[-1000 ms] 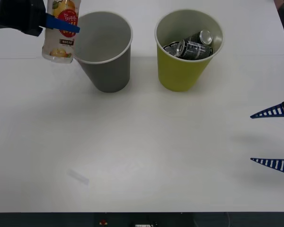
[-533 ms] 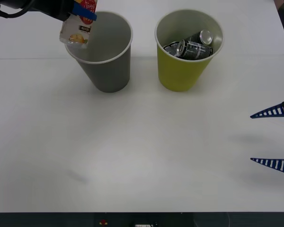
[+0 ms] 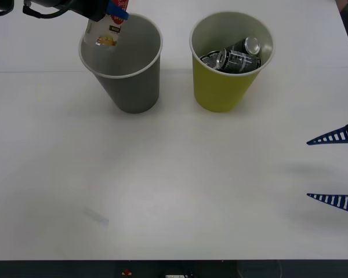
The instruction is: Put the can into the green bin and the plastic bottle into the gray bin
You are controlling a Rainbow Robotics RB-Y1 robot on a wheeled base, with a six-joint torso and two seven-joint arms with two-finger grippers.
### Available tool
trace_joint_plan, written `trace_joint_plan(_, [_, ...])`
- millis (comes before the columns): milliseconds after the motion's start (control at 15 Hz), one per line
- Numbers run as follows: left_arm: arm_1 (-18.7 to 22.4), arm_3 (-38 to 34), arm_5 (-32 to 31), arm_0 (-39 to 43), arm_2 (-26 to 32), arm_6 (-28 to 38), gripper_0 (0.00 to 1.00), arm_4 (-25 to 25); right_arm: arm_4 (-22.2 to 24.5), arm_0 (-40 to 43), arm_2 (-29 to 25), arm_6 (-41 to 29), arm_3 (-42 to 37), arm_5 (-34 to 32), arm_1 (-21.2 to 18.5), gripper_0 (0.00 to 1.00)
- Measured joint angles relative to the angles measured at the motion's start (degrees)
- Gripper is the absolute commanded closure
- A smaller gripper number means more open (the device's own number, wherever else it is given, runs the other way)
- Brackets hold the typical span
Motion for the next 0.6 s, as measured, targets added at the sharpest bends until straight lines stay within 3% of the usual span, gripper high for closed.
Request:
trace_joint_plan(67, [0.0,0.03,0.13,0.0,0.04,-0.95,0.24,-0.13,0.0,0.0,0.0,0.0,0.0,0.0,0.0,0.0])
trace_joint_plan(133, [-0.01,0.06,0.2,0.0,0.05,-1.36,0.0,-0.15,0.0,0.0,0.0,0.0,0.0,0.0,0.0,0.0])
trace_joint_plan(600, [0.19,0.01,0.52,0.98,1.82,-6.81,0.0,1.39,0.0,0.0,0.0,0.0,0.0,0.0,0.0,0.0])
